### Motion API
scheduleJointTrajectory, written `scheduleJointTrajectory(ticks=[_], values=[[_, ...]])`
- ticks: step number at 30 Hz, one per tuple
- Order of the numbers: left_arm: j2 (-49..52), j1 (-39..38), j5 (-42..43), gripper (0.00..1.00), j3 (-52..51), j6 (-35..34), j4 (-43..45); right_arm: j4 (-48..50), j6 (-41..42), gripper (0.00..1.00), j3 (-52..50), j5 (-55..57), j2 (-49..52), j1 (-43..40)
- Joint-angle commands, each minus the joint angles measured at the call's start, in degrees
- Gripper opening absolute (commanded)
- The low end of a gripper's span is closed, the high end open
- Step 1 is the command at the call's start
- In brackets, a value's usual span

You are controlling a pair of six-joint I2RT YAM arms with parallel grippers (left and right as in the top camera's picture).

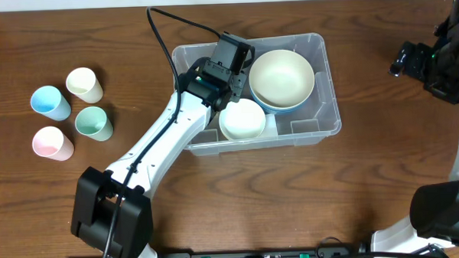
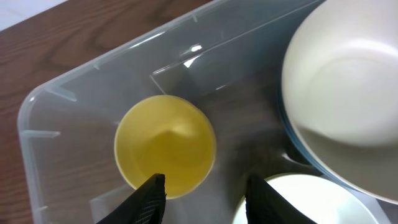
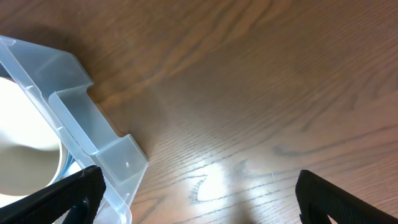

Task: Pack container
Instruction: 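Lower the yellow cup into the first yellow cup and open the left gripper, then move the left gripper back to the green cup on the table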

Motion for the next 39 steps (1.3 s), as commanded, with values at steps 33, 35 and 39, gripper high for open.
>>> scheduleJointTrajectory(ticks=[33, 35, 39], values=[[-2.6, 39.4, 0.4, 0.49, 1.6, -12.8, -23.5, 0.0, 0.6, 0.99, 0.7, 0.0, -0.3, -0.1], [-1.9, 39.8, 0.1, 0.49, 1.6, -12.8, -23.5, 0.0, 0.6, 0.99, 0.7, 0.0, -0.3, -0.1], [-0.1, 40.0, 0.1, 0.49, 1.6, -12.8, -23.5, 0.0, 0.6, 0.99, 0.7, 0.0, -0.3, -0.1]])
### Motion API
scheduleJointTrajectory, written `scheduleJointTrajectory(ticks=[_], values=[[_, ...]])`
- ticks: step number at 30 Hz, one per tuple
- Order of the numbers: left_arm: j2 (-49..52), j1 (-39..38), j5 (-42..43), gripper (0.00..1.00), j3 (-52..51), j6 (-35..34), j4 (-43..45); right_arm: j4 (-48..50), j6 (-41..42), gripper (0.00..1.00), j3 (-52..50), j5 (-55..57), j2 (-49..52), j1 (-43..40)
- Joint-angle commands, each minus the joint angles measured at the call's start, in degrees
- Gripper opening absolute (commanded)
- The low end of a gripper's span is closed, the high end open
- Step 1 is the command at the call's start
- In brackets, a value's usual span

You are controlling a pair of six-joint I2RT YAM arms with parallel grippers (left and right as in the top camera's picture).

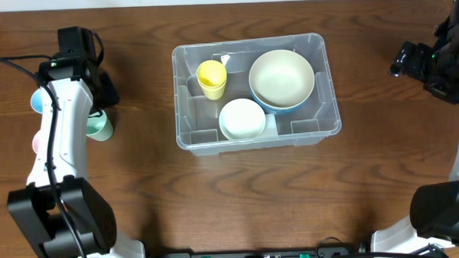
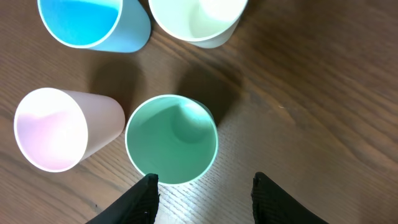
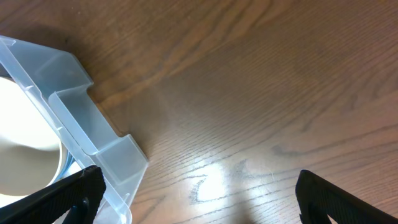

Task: Pack container
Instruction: 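Move the left gripper back to the green cup on the table, then grip the green cup rim with the left gripper and lift it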

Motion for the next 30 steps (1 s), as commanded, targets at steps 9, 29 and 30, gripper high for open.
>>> scheduleJointTrajectory(ticks=[9, 29, 30], values=[[5.9, 0.4, -0.8, 0.45, -0.7, -0.6, -0.2, 0.0, 0.6, 0.99, 0.7, 0.0, -0.3, -0.1], [11.3, 0.4, -0.2, 0.35, -2.0, -1.3, 0.0, 0.0, 0.6, 0.99, 0.7, 0.0, -0.3, -0.1], [11.3, 0.4, -0.2, 0.35, -2.0, -1.3, 0.0, 0.0, 0.6, 0.99, 0.7, 0.0, -0.3, -0.1]])
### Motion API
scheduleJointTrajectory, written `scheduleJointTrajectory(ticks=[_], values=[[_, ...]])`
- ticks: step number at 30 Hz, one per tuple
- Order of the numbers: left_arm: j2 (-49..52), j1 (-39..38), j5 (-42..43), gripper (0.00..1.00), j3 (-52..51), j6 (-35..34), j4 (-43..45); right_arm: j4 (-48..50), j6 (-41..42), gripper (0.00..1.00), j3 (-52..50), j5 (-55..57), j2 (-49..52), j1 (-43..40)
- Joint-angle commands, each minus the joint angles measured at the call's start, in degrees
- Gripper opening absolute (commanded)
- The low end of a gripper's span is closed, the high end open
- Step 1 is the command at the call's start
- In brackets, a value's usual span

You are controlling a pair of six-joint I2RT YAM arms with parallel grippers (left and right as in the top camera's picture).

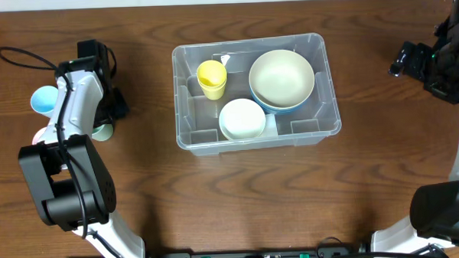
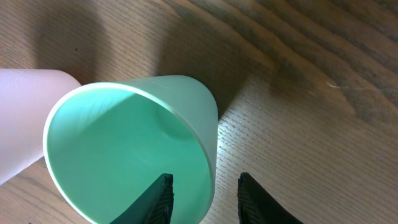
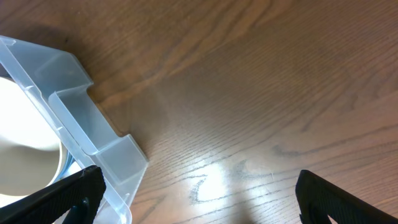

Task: Pack container
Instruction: 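Grip the green cup rim with the left gripper and lift it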

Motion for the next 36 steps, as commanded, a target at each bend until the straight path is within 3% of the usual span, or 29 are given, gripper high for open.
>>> scheduleJointTrajectory(ticks=[1, 7, 15, 24, 36], values=[[0.6, 0.3, -0.3, 0.31, -0.4, -1.0, -0.2, 0.0, 0.6, 0.99, 0.7, 0.0, -0.3, -0.1], [0.6, 0.3, -0.3, 0.22, -0.4, -1.0, -0.2, 0.0, 0.6, 0.99, 0.7, 0.0, -0.3, -0.1], [0.6, 0.3, -0.3, 0.2, -1.0, -2.0, -0.4, 0.0, 0.6, 0.99, 0.7, 0.0, -0.3, -0.1], [0.6, 0.3, -0.3, 0.06, -2.9, -2.0, 0.2, 0.0, 0.6, 0.99, 0.7, 0.0, -0.3, -0.1], [-3.1, 0.2, 0.9, 0.06, -1.6, -2.3, -1.5, 0.0, 0.6, 0.99, 0.7, 0.0, -0.3, -0.1]])
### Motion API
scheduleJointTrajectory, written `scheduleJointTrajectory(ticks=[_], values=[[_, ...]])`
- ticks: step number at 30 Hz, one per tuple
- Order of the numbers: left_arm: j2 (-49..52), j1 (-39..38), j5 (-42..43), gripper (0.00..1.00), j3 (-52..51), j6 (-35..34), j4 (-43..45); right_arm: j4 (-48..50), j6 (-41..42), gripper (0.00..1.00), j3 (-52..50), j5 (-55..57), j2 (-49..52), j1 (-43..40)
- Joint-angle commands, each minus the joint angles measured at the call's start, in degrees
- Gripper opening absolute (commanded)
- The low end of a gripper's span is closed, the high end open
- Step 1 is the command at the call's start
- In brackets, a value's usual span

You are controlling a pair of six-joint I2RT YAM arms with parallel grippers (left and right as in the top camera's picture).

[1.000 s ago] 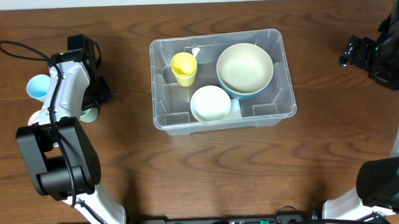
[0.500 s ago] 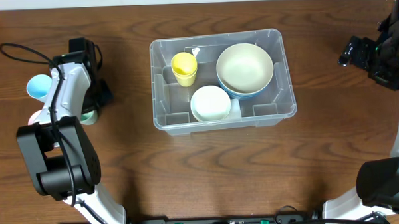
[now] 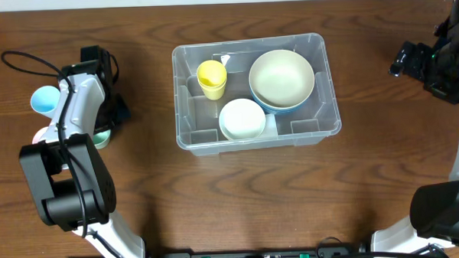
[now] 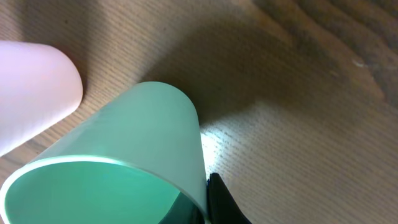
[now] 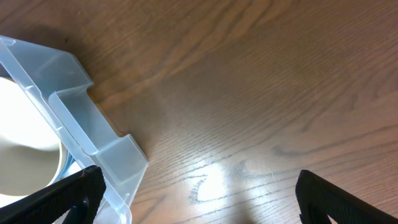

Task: Pack container
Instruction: 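Grip the green cup rim with the left gripper and lift it, then carry the green cup with the left gripper over the stacked yellow cups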

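Observation:
A green cup (image 4: 124,162) fills the lower left of the left wrist view. My left gripper (image 4: 205,196) is shut on its rim wall, one finger inside and one finger (image 4: 219,200) outside. From overhead only a sliver of the green cup (image 3: 101,137) shows below the left gripper (image 3: 107,122). The clear container (image 3: 332,102) holds a yellow cup (image 3: 212,77), a large cream bowl (image 3: 281,77) on a blue one, and a small white bowl (image 3: 241,118). My right gripper (image 5: 199,186) hangs open over bare table to the right of the container (image 5: 74,118).
A blue cup (image 3: 45,99) and a pink cup (image 3: 37,137) stand left of the left arm; the pink cup (image 4: 31,93) sits right beside the green one. A black cable loops over the table at the far left.
My left gripper was open astride the green cup's rim; now it is shut on that rim, and the cup sits larger and lower in the wrist view. The right arm has not moved.
My left gripper stood open over the yellow cup inside the container. Then it was open above the group of cups at the table's left, over the green one. It was then down astride the green cup's rim, and now grips it.

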Motion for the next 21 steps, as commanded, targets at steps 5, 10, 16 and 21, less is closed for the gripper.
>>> scheduleJointTrajectory(ticks=[5, 10, 16, 21], values=[[-10.0, 0.0, 4.5, 0.06, 2.2, -0.8, -0.7, 0.0, 0.6, 0.99, 0.7, 0.0, -0.3, -0.1], [-18.6, -1.7, 7.1, 0.06, 2.3, -0.7, -0.1, 0.0, 0.6, 0.99, 0.7, 0.0, -0.3, -0.1], [-27.2, -8.3, 11.1, 0.06, 2.3, 2.4, 2.1, 0.0, 0.6, 0.99, 0.7, 0.0, -0.3, -0.1], [-29.9, -18.2, 14.4, 0.06, 2.3, 8.6, 6.2, 0.0, 0.6, 0.99, 0.7, 0.0, -0.3, -0.1]])
